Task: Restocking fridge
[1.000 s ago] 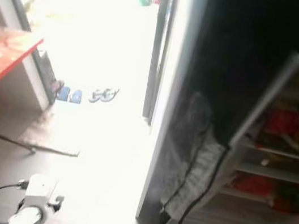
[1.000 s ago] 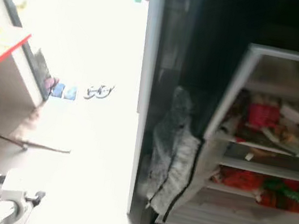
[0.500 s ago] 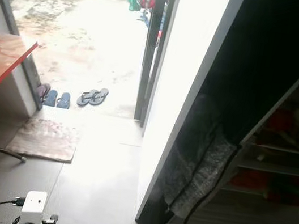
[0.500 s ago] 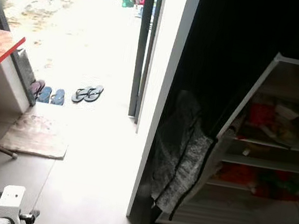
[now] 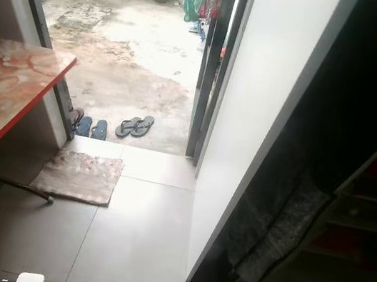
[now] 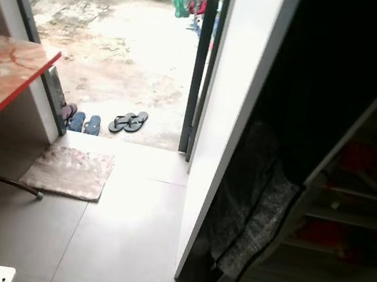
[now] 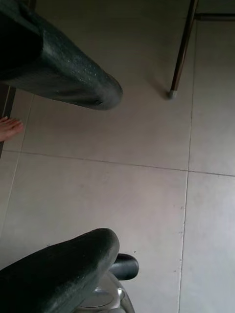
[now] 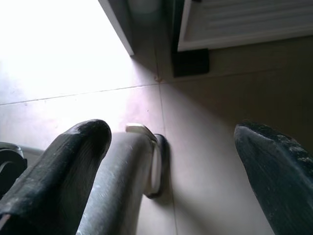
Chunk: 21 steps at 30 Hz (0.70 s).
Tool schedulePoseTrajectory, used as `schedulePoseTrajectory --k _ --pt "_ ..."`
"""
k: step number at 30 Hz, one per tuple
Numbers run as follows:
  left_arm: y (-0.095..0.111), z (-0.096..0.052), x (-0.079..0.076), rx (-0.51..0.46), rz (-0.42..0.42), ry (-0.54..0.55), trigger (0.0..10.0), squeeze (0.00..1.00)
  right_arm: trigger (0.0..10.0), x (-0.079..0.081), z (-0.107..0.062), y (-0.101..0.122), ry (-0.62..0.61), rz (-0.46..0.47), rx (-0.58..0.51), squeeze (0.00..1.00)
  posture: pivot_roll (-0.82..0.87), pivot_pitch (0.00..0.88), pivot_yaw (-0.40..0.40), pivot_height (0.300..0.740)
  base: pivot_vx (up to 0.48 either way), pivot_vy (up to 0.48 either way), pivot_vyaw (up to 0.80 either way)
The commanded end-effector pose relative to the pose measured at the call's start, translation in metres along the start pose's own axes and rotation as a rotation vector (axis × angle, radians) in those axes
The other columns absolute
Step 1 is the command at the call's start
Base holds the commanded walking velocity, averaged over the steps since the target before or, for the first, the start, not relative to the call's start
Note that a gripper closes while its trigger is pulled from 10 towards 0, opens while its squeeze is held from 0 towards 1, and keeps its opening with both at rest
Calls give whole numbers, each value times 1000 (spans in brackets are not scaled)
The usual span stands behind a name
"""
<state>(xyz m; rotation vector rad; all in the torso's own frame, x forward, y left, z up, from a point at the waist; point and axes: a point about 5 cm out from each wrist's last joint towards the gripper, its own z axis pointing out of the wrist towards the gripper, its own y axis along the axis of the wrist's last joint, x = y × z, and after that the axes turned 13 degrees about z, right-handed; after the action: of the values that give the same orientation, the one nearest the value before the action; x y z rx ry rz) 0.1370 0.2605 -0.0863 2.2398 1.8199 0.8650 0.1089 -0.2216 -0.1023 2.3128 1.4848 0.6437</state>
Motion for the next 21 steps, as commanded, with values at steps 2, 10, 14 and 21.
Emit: schedulePoseTrajectory --k 2,10,14,21 --pt "7 1 -4 -17 41 -6 10000 0 10000 -11 -4 -5 -40 32 9 0 29 0 0 740 0 0 0" --pt "11 2 -14 -20 41 -22 10000 0 10000 -9 -4 -6 -43 25 19 0 28 0 9 740 0 0 -732" --pt "12 2 -20 -19 49 -28 10000 0 10000 -7 -3 -8 -40 32 22 0 30 0 19 740 0 0 -756" --pt "16 2 -25 -15 79 -33 10000 0 10000 0 -2 -13 -27 53 30 0 7 0 55 740 0 0 -756"
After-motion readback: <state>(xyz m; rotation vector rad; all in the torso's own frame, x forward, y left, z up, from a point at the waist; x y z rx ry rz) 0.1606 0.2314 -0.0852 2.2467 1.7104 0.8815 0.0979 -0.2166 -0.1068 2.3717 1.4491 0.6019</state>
